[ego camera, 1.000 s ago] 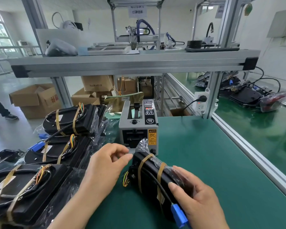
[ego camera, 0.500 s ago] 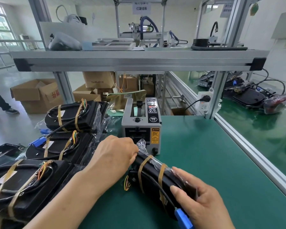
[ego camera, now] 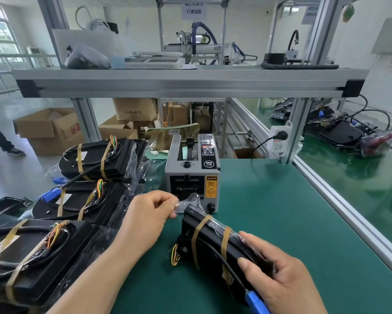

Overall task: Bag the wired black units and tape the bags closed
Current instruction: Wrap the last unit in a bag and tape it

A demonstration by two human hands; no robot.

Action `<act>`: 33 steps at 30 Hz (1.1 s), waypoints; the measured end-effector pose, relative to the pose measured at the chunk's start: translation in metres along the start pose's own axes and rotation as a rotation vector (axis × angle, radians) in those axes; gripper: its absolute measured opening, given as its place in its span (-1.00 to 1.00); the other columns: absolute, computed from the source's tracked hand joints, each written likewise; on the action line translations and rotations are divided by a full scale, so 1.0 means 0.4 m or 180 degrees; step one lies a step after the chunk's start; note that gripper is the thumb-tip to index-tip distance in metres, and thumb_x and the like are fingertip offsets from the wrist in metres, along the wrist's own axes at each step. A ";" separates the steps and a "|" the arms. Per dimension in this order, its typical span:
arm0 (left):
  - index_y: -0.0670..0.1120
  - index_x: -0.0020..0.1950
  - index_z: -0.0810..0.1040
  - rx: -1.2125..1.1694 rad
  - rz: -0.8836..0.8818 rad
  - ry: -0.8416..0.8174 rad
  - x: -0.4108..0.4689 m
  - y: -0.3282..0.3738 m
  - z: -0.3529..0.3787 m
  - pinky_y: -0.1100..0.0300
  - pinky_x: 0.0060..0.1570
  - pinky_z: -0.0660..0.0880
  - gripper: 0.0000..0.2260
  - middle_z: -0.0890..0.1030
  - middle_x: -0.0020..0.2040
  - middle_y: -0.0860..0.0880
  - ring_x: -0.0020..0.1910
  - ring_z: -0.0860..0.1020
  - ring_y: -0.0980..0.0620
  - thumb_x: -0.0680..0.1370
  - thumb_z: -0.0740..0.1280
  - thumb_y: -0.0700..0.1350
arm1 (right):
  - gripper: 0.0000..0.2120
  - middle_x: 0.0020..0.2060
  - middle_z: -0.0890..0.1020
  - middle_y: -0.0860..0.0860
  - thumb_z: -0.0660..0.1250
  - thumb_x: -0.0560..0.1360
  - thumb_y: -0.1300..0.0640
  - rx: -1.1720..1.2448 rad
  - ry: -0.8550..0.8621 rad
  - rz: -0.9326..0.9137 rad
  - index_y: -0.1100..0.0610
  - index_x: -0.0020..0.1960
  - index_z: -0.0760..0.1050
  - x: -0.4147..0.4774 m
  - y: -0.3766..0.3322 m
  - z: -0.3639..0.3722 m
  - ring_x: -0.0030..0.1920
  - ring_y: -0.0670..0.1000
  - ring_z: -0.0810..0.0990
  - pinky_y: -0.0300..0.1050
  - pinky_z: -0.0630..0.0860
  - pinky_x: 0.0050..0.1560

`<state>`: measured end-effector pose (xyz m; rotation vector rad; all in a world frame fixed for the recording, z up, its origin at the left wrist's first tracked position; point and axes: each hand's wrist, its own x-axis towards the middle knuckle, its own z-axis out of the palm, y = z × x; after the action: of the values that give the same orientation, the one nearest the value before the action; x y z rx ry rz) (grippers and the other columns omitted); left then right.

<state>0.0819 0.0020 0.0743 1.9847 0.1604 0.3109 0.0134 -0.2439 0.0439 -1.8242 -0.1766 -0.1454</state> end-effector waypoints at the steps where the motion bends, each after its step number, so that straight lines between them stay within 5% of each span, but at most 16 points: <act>1: 0.20 -0.13 0.67 0.0078 0.0127 -0.0105 -0.003 -0.003 0.001 -0.06 -0.01 0.61 -0.86 0.69 -0.21 0.09 -0.12 0.65 -0.07 0.43 0.39 0.21 | -0.60 -0.07 0.69 -0.34 0.54 0.37 0.28 0.0000 0.0015 -0.0009 -0.18 0.04 0.67 -0.001 0.000 0.001 -0.02 -0.35 0.63 -0.64 0.38 -0.08; 4: 0.26 -0.03 0.60 0.0139 0.0378 -0.0233 0.004 -0.006 0.020 0.32 -0.12 0.49 -0.67 0.62 -0.09 0.24 -0.12 0.58 0.21 0.26 0.48 0.30 | -0.59 -0.07 0.70 -0.33 0.54 0.36 0.30 0.0033 0.0048 -0.0025 -0.16 0.03 0.68 0.000 0.000 0.002 -0.02 -0.35 0.64 -0.63 0.38 -0.07; 7: 0.23 -0.14 0.64 0.0102 0.0422 -0.0044 0.036 0.010 0.038 0.30 -0.19 0.44 -0.85 0.65 -0.22 0.19 -0.28 0.54 0.26 0.44 0.51 -0.03 | -0.59 -0.08 0.70 -0.31 0.54 0.36 0.32 0.0023 0.0060 -0.0026 -0.15 0.02 0.68 -0.002 -0.004 0.004 -0.04 -0.34 0.65 -0.63 0.39 -0.09; 11: 0.12 -0.20 0.71 -0.0433 -0.0007 -0.0004 0.079 0.012 0.047 0.34 -0.21 0.45 -0.84 0.70 -0.24 0.12 -0.31 0.58 0.27 0.50 0.46 -0.13 | -0.58 -0.12 0.70 -0.32 0.55 0.33 0.33 -0.0106 0.0272 -0.0057 -0.15 -0.01 0.68 -0.006 -0.009 -0.008 -0.09 -0.35 0.64 -0.64 0.38 -0.11; 17: -0.08 -0.18 0.63 -0.1848 -0.1964 0.0017 0.108 -0.005 0.115 0.35 -0.58 0.32 -0.89 0.55 -0.43 0.06 -0.52 0.40 0.18 0.55 0.42 -0.13 | -0.54 -0.19 0.71 -0.31 0.57 0.27 0.39 -0.0203 0.0705 -0.0228 -0.12 -0.02 0.70 -0.022 0.002 -0.016 -0.14 -0.36 0.65 -0.66 0.37 -0.11; 20: -0.09 -0.14 0.59 -0.2467 -0.2508 -0.0107 0.123 0.000 0.128 0.38 -0.62 0.28 -0.86 0.53 -0.40 0.07 -0.60 0.40 0.21 0.59 0.37 -0.09 | -0.49 -0.17 0.71 -0.29 0.59 0.21 0.44 -0.0354 0.0837 -0.0452 -0.04 0.01 0.70 -0.033 0.017 0.006 -0.12 -0.36 0.65 -0.65 0.38 -0.08; 25: -0.09 -0.19 0.57 -0.2688 -0.2768 -0.0099 0.143 0.019 0.139 0.41 -0.59 0.28 -0.83 0.53 -0.44 0.10 -0.66 0.38 0.22 0.58 0.38 -0.06 | -0.58 -0.07 0.70 -0.27 0.49 0.14 0.15 -0.0360 0.0957 -0.0790 0.04 0.00 0.72 -0.037 0.024 0.021 -0.09 -0.36 0.64 -0.63 0.41 -0.04; 33: -0.08 -0.24 0.52 -0.2707 -0.2770 0.0128 0.153 0.038 0.161 0.46 -0.58 0.27 -0.79 0.48 -0.59 0.11 -0.69 0.41 0.23 0.58 0.38 -0.07 | -0.55 0.02 0.66 -0.35 0.49 0.16 0.14 -0.0258 0.0990 -0.0823 -0.04 0.05 0.68 -0.032 0.030 0.021 -0.01 -0.37 0.63 -0.62 0.40 0.00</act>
<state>0.1588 -0.0449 0.0714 0.9360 0.7522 -0.1460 0.0031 -0.2395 0.0279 -1.8275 -0.1877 -0.6217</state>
